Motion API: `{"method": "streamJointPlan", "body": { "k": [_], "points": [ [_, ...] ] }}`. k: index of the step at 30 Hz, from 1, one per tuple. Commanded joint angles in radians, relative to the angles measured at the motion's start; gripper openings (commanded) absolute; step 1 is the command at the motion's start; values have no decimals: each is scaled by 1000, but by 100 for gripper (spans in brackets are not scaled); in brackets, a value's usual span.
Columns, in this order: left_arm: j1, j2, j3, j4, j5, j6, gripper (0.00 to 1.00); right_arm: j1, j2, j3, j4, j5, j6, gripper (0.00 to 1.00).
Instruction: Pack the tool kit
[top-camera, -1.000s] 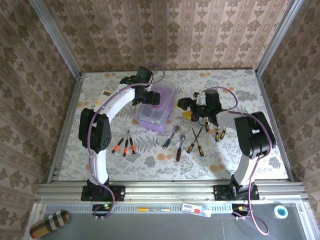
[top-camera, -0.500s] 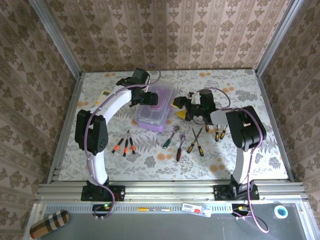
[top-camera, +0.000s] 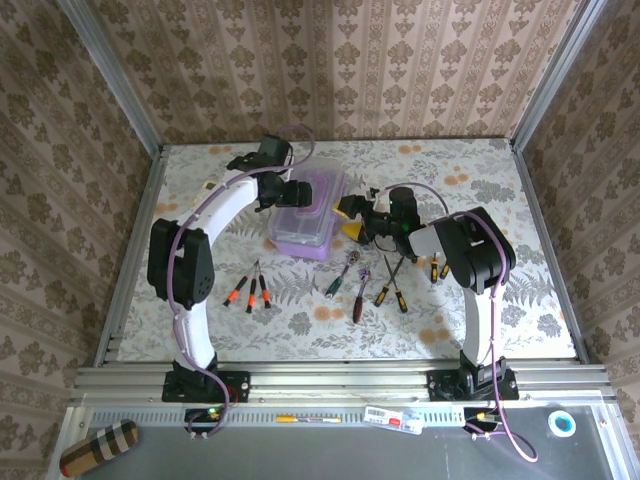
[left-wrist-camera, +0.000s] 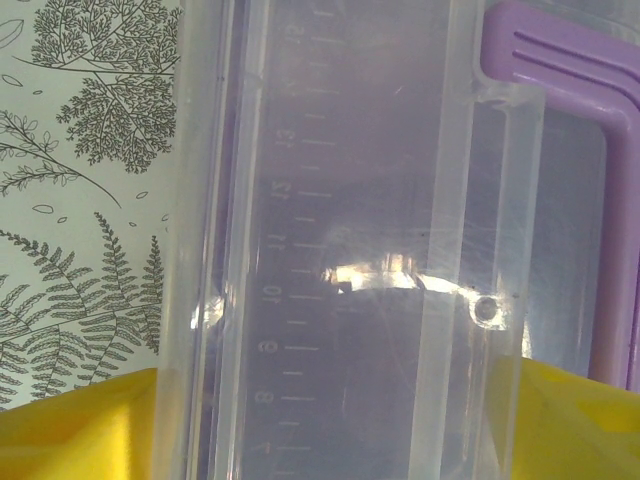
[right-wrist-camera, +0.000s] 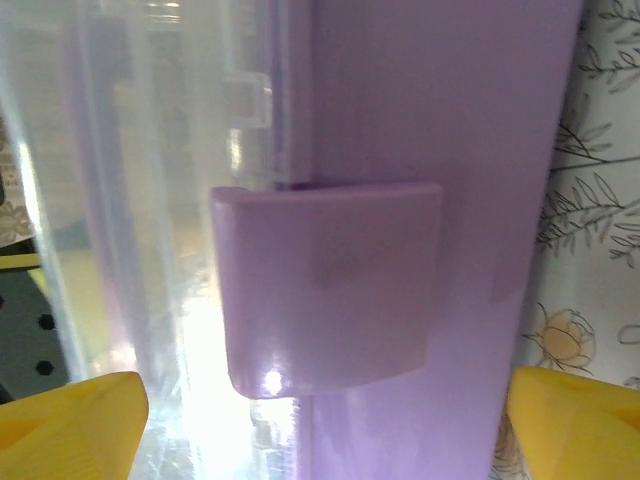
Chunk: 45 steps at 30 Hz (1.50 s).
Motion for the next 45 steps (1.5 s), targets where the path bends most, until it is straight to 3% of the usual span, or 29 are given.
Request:
{"method": "streamJointPlan", "body": {
  "k": [1, 7, 18, 25, 36, 45],
  "points": [
    [-15, 39, -6, -88, -85, 22, 78, -5, -5, 11, 34, 10, 14, 94],
    [-82, 58, 15, -112, -171, 84, 78, -23, -19, 18, -27, -6, -15, 94],
    [-185, 50, -29, -54, -254, 239, 78, -96, -47, -83, 79, -40, 30, 95],
    [-154, 23, -46, -30, -181, 296, 82, -114, -63, -110, 89, -66, 28, 95],
    [-70, 0, 6, -69, -42, 225, 100, -110, -50, -130, 179, -51, 72, 95],
    [-53, 9, 25, -96, -71, 198, 97, -44, 18, -118, 297, -6, 139, 94]
  ]
}}
